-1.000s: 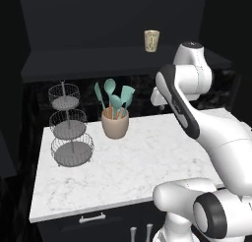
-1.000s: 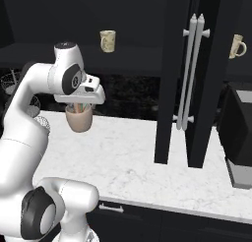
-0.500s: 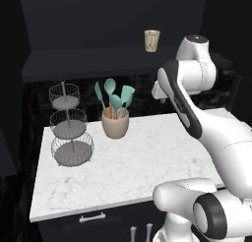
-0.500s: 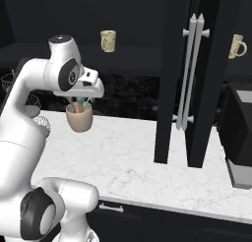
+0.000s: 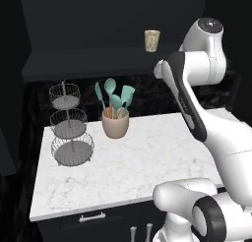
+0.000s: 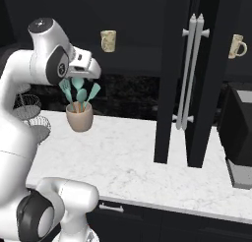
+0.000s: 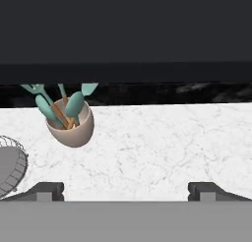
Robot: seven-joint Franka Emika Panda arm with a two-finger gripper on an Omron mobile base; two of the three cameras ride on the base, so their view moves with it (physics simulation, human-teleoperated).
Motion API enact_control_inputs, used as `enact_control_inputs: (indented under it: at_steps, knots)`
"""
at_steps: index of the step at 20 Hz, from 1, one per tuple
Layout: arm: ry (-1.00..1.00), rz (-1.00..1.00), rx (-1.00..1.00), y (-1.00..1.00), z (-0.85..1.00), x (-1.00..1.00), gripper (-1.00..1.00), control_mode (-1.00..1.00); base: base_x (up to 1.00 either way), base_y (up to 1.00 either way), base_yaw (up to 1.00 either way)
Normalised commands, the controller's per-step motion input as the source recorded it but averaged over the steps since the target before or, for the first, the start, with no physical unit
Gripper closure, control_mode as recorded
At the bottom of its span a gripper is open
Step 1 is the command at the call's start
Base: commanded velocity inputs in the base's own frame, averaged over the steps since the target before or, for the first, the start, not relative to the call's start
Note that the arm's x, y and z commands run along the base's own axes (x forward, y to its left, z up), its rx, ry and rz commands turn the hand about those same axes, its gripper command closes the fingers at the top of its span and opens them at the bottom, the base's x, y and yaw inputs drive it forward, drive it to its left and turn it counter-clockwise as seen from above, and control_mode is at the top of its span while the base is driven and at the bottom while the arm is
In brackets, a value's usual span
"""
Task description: Gather all objects into one cabinet and sort the glasses and bowls to opposite sides.
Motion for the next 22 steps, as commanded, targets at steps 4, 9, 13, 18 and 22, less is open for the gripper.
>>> enact_control_inputs:
  at_steps: [4,9,13,18,22]
  knots:
    - [-0.31,-0.11,0.00,0.00,0.66,0.00,-1.00,-1.00,0.00,0.00,0.00]
    - [-0.28,-0.13,0.00,0.12,0.55,0.00,-1.00,-1.00,0.00,0.00,0.00]
    - [-0.21,-0.06,0.01,0.14,0.40,0.16,-1.00,-1.00,0.00,0.00,0.00]
    - [0.02,0.02,0.03,0.06,0.01,0.47,-1.00,-1.00,0.00,0.00,0.00]
    - [0.11,0.09,0.02,0.00,-0.03,0.68,-1.00,-1.00,0.00,0.00,0.00]
